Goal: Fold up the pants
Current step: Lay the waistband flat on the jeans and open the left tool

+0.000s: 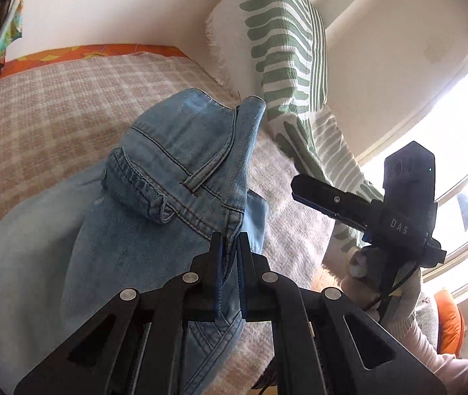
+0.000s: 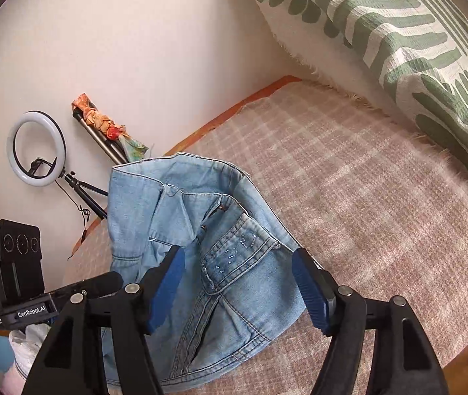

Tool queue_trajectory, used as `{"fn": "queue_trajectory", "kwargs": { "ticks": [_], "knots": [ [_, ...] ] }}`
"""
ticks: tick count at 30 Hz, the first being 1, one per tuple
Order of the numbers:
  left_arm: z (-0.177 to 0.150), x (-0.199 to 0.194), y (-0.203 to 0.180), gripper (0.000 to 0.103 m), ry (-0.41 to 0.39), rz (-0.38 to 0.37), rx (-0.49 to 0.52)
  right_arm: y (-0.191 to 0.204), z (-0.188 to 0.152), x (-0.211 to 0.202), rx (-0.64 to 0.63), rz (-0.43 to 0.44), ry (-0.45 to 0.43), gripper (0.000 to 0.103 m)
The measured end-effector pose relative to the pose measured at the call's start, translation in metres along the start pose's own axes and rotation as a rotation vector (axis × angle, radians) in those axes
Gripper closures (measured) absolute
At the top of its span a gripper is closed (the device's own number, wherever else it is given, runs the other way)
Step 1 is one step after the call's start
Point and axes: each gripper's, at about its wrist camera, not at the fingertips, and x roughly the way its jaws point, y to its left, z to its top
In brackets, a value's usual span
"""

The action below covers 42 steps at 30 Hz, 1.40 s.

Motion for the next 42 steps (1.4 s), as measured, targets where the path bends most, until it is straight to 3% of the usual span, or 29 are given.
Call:
{"fn": "queue_trajectory", "kwargs": {
  "ticks": [3, 7, 9, 10, 11, 14, 15, 17, 19, 21, 24, 27, 34, 37, 39, 41, 42],
  "knots": [
    [-0.015, 0.024, -0.005, 0.097, 0.063, 0.011, 0.014, 0.008, -0.002, 0.021, 0.03, 0.108, 0.057, 0.018],
    [-0.026, 0.033, -0.007, 0.097, 0.103, 0.004, 0.02, 0.004, -0.005, 0.045, 0.082, 0.089, 0.121, 0.022],
    [-0.029, 0.025, -0.012, 0.096, 0.105, 0.015, 0.032, 0.0, -0.006, 0.054, 0.11, 0.089, 0.132, 0.042],
    [-0.03, 0.018, -0.013, 0.096, 0.106, 0.02, 0.036, -0.002, -0.005, 0.058, 0.117, 0.067, 0.137, 0.059],
    [-0.032, 0.009, -0.015, 0.096, 0.097, 0.027, 0.044, -0.004, -0.005, 0.06, 0.121, 0.041, 0.136, 0.07],
    [-0.042, -0.033, -0.009, 0.094, 0.03, 0.096, 0.057, -0.003, -0.006, 0.059, 0.109, 0.022, 0.133, 0.09],
    [-0.045, -0.046, -0.002, 0.088, 0.011, 0.126, 0.052, -0.004, -0.005, 0.054, 0.099, 0.028, 0.133, 0.093],
    [-0.051, -0.064, 0.014, 0.086, -0.006, 0.185, 0.023, 0.003, -0.005, 0.043, 0.073, 0.03, 0.113, 0.097],
    [-0.062, -0.075, 0.03, 0.086, -0.011, 0.244, -0.004, 0.014, -0.006, 0.023, 0.026, 0.047, 0.074, 0.099],
    [-0.076, -0.079, 0.045, 0.086, 0.004, 0.286, -0.033, 0.019, -0.008, 0.005, -0.058, -0.055, 0.019, 0.099],
    [-0.098, -0.077, 0.062, 0.086, 0.042, 0.293, -0.079, -0.012, -0.016, 0.018, 0.027, -0.143, 0.104, 0.1],
    [-0.117, -0.069, 0.067, 0.086, 0.076, 0.275, -0.098, -0.015, -0.025, 0.03, -0.025, -0.243, 0.137, 0.099],
    [-0.13, -0.064, 0.053, 0.086, 0.098, 0.255, -0.048, 0.02, -0.02, -0.006, -0.165, -0.258, 0.012, 0.1],
    [-0.133, -0.062, 0.055, 0.086, 0.11, 0.256, -0.048, -0.001, -0.03, 0.02, -0.122, -0.34, 0.14, 0.099],
    [-0.135, -0.063, 0.056, 0.086, 0.105, 0.254, -0.05, -0.005, -0.034, 0.023, -0.113, -0.415, 0.141, 0.096],
    [-0.136, -0.069, 0.058, 0.086, 0.083, 0.247, -0.063, 0.003, -0.03, 0.01, -0.168, -0.507, 0.066, 0.073],
    [-0.137, -0.074, 0.059, 0.086, 0.067, 0.244, -0.076, 0.01, -0.027, 0.002, -0.19, -0.511, 0.024, 0.068]
  ]
}}
